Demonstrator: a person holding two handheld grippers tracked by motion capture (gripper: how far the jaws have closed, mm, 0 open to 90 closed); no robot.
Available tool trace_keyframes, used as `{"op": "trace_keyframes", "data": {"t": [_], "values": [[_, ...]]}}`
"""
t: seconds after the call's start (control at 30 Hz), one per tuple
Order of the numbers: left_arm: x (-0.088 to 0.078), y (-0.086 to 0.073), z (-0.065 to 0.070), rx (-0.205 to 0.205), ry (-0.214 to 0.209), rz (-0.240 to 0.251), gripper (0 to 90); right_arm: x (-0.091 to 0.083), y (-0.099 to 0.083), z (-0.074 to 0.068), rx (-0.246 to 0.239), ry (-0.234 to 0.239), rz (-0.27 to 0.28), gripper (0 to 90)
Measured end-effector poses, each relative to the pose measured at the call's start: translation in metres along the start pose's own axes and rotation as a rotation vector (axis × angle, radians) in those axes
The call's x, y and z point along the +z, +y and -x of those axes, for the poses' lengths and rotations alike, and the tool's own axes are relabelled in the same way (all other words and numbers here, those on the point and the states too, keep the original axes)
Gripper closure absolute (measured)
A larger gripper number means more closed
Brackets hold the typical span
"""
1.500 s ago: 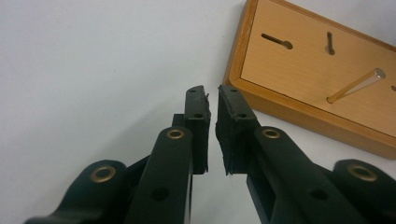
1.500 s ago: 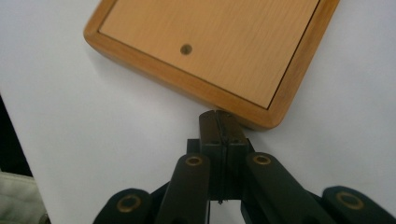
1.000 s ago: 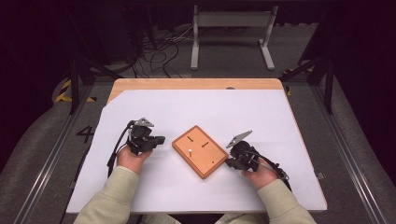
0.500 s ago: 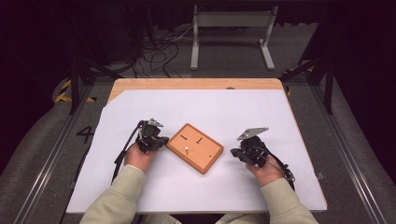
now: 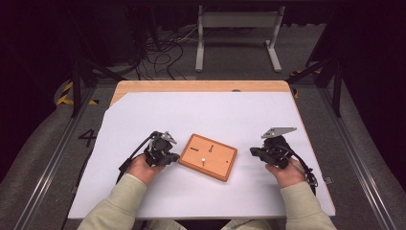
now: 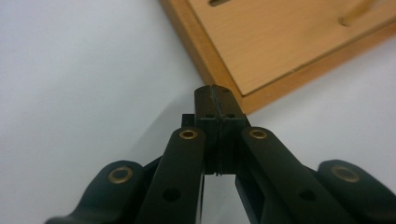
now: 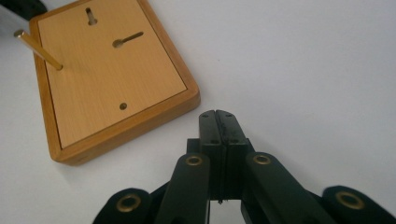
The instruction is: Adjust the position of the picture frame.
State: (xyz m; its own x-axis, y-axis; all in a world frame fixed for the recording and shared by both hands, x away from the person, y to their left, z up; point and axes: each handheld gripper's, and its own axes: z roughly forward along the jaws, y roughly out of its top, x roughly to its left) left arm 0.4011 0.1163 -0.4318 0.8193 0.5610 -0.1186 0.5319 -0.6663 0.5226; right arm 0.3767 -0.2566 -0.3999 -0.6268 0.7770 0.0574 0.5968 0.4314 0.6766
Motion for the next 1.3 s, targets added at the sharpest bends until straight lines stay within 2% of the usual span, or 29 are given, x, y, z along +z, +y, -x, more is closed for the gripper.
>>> {"op": "trace_keyframes", "data": {"t": [0.13,0.4,0.47,0.57,0.6,0.63,0.77,0.83,0.9,1.03,1.17,1.3], "values": [[0.004,0.003,0.009,0.026,-0.053,-0.002,89.7,-0.003,-0.002,0.004,0.003,-0.009,-0.001,90.0],[0.015,0.009,0.024,0.028,-0.138,0.026,89.7,-0.001,-0.004,0.009,0.018,-0.030,-0.023,90.0],[0.016,0.010,0.027,0.042,-0.127,0.037,89.7,0.002,-0.005,0.009,0.025,-0.038,-0.039,90.0],[0.014,0.010,0.028,0.032,-0.122,0.044,89.5,0.007,-0.005,0.010,0.029,-0.056,-0.047,90.0],[0.011,0.008,0.026,0.027,-0.101,0.055,89.4,0.019,-0.004,0.012,0.045,-0.091,-0.061,90.0],[0.011,0.008,0.026,0.027,-0.101,0.055,89.3,0.019,-0.004,0.012,0.045,-0.091,-0.061,90.0],[0.004,0.002,0.018,-0.016,-0.089,0.071,88.7,0.045,0.000,0.014,0.019,-0.135,-0.115,90.0],[0.002,-0.001,0.014,-0.029,-0.088,0.076,88.3,0.053,0.003,0.012,0.000,-0.134,-0.111,90.0],[0.000,-0.002,0.012,-0.035,-0.085,0.081,88.0,0.057,0.008,0.010,-0.006,-0.145,-0.117,90.0],[-0.003,-0.006,0.008,-0.050,-0.076,0.090,87.7,0.066,0.015,0.006,-0.005,-0.139,-0.105,90.0],[-0.009,-0.012,0.003,-0.064,-0.063,0.104,86.9,0.069,0.019,0.002,-0.023,-0.137,-0.104,90.0],[-0.019,-0.016,0.001,-0.077,-0.048,0.137,82.8,0.050,0.016,0.002,-0.034,-0.131,-0.064,90.0]]}}
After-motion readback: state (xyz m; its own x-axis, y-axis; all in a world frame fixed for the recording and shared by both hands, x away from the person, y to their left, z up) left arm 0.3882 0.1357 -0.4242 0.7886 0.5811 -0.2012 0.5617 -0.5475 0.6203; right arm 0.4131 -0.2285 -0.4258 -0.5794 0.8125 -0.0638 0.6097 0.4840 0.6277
